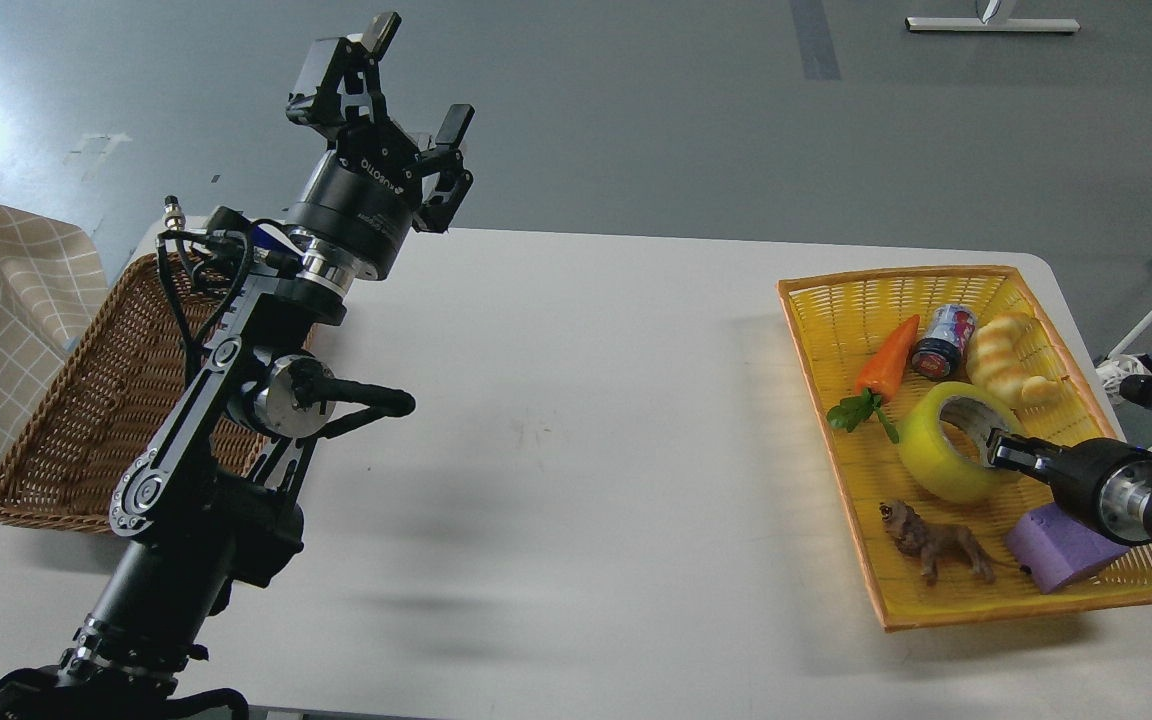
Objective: Place and transfer tape with both arms
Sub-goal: 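Close the right gripper on the rim of the yellow tape roll, then lift the tape roll and carry it toward the table center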
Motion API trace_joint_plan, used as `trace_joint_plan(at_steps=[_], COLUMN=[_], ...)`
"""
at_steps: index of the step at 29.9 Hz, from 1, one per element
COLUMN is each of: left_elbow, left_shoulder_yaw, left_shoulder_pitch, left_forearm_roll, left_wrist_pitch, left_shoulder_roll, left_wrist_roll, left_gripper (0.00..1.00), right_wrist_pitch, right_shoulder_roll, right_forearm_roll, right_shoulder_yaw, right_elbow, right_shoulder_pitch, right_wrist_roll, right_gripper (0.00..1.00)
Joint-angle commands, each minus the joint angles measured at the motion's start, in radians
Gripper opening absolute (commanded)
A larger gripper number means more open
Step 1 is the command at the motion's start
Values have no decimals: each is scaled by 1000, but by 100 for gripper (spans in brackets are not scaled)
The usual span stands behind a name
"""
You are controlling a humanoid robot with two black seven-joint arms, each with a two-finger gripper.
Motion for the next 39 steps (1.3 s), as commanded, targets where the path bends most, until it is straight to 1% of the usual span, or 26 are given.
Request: trace_joint_plan(at_steps=[1, 6, 10, 14, 17, 20, 21, 23, 24, 25, 29, 31, 33, 35, 39], left_elbow=[-1, -1, -1, -2, -2, -5, -8, -10, -10, -10, -10, -10, -10, -10, -10], left_shoulder_yaw=[0, 0, 0, 3, 2, 2, 2, 0, 0, 0, 0, 0, -3, -3, -3], left_shoulder_pitch=[-1, -1, -3, -3, -3, -3, -1, -3, -3, -3, -3, -1, -3, -1, -1], left_forearm_roll=[0, -1, -1, -1, 0, 0, -1, -1, -1, -1, -1, -1, -1, -1, -1], left_wrist_pitch=[-1, -1, -1, -1, -1, -1, -1, -1, -1, -1, -1, -1, -1, -1, -4], left_shoulder_roll=[1, 0, -6, -8, -3, 4, 6, 6, 8, 8, 12, 15, 21, 27, 38], left_wrist_roll=[0, 0, 0, 0, 0, 0, 0, 2, 0, 0, 0, 0, 0, 0, 0], left_gripper=[98, 98, 98, 98, 98, 98, 98, 98, 98, 98, 98, 98, 98, 98, 98], right_wrist_pitch=[0, 0, 0, 0, 0, 0, 0, 0, 0, 0, 0, 0, 0, 0, 0], right_shoulder_roll=[-42, -85, -93, -70, -16, 21, 48, 90, 140, 165, 332, 372, 451, 508, 571], right_forearm_roll=[37, 43, 43, 41, 35, 40, 43, 43, 43, 43, 34, 31, 32, 31, 26], right_shoulder_yaw=[3, 3, 0, -21, -107, -271, -328, -371, -394, -399, -455, -488, -527, -538, -603], right_elbow=[40, 80, 104, 80, 67, 23, -6, -34, -60, -71, -153, -178, -227, -265, -327], right_shoulder_pitch=[-1, 13, 128, 280, 384, 543, 594, 634, 657, 660, 680, 703, 728, 728, 728], right_wrist_roll=[1, 4, 4, 3, 1, 1, 1, 1, 3, 3, 3, 3, 1, 1, 0], right_gripper=[0, 0, 0, 0, 0, 0, 0, 0, 0, 0, 0, 0, 0, 0, 0])
